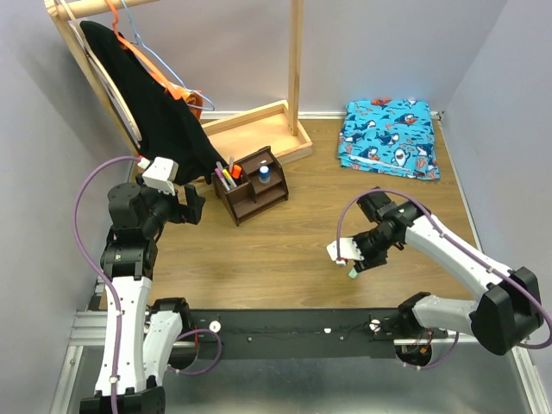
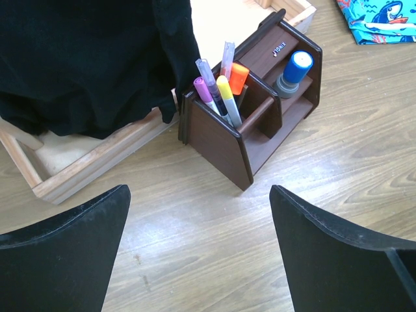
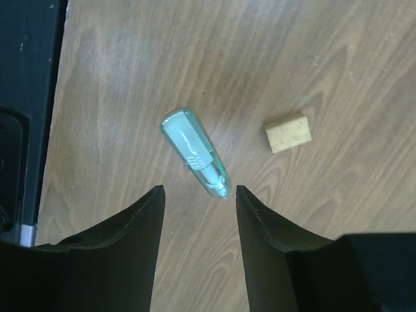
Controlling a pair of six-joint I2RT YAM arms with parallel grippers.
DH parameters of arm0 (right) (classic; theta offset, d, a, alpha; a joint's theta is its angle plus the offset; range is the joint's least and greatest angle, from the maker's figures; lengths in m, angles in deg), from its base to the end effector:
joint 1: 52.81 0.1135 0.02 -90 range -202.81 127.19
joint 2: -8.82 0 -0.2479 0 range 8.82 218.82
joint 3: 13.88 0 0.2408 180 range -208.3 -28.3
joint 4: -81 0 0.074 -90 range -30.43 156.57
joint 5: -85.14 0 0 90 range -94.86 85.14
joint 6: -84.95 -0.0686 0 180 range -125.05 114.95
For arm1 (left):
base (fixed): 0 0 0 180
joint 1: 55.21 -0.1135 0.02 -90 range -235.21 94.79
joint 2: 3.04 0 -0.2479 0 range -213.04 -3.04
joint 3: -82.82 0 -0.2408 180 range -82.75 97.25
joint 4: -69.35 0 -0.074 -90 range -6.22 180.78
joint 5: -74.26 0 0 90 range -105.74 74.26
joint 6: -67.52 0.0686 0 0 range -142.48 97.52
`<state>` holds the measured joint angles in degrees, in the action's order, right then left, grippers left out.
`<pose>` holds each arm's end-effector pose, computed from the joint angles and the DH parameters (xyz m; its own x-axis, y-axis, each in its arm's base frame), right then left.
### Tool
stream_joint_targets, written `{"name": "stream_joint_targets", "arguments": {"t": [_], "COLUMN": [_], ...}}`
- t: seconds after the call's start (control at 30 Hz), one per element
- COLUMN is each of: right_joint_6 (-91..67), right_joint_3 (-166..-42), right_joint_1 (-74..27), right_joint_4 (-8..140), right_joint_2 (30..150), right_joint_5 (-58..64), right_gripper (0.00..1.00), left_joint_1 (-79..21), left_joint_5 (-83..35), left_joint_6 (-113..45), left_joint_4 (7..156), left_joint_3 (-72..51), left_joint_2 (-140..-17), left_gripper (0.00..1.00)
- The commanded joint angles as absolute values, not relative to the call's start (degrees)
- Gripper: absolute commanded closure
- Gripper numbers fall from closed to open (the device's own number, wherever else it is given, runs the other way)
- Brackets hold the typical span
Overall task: Sort the stationery into containers
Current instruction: Pick up the stationery from the center of the board.
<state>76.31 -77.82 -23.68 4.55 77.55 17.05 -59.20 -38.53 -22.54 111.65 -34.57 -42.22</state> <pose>0.1544 0.1153 0.1884 0.3659 -0.8462 -0.3875 -0.9288 -0.3581 -0.0952 0.1801 -0.0141 0.3215 -0.3230 -0.0235 -0.9461 0.3012 0.9452 -0.1263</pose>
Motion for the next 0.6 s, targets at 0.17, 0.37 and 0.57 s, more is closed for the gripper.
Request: {"name": "stream_joint_targets", "arguments": {"t": [0.17,0.37,0.57], "right_joint_6": [87.2,88.6,90.7], "right_joint_3": [-72.8,-71.0,-72.2], "right_joint_1": [-24.6,-26.9,-30.8], "right_joint_4": [2.1,6.5,8.4], "right_joint_2": [80.4,82.6,86.2], "right_joint_5": [16.7,15.8,16.1], "right_gripper": [0.45,0.45,0.46], "left_joint_1": [-59.1,-59.5,-59.9], "left_joint_5": [-36.7,-36.4,-36.6], "left_joint_6": [-20.1,-19.8,-19.8], "left_joint_4": [113.2,113.8,113.7], "left_joint_3": [-31.8,-31.0,-30.5], "left_joint_2": [-42.0,-42.7,-43.6], "left_gripper": [0.02,0.02,0.02]}}
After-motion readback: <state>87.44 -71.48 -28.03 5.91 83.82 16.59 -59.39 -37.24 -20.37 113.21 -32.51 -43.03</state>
